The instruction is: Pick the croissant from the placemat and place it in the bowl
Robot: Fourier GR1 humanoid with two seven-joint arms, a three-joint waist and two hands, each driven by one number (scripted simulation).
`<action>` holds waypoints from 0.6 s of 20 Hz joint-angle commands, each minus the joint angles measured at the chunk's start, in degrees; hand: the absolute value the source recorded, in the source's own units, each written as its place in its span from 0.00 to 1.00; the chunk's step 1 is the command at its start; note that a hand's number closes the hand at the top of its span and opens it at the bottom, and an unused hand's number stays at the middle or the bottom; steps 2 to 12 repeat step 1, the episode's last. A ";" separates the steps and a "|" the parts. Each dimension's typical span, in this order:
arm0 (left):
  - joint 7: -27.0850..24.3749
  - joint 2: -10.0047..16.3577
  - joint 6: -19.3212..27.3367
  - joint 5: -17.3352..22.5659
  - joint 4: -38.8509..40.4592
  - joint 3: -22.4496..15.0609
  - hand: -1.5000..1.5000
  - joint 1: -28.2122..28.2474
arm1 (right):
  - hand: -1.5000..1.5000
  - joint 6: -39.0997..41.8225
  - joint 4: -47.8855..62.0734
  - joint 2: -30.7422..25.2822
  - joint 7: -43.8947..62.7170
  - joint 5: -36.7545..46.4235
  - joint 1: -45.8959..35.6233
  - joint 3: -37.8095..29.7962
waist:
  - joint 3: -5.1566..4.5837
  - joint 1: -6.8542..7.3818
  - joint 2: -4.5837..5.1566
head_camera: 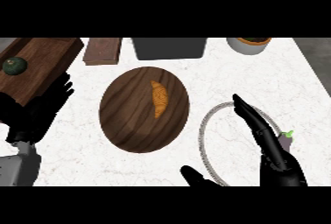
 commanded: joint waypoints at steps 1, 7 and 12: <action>-1.00 0.93 -1.57 0.94 0.16 0.83 0.50 -0.23 | 1.00 -0.98 -12.94 -5.80 -2.89 5.24 15.75 9.99 | -0.02 0.31 0.12; -1.00 0.93 -1.57 0.94 0.16 0.83 0.50 -0.23 | 1.00 -0.98 -12.94 -5.80 -2.89 5.24 15.75 9.99 | -0.02 0.31 0.12; -1.00 0.93 -1.57 0.94 0.16 0.83 0.50 -0.23 | 1.00 -0.98 -12.94 -5.80 -2.89 5.24 15.75 9.99 | -0.02 0.31 0.12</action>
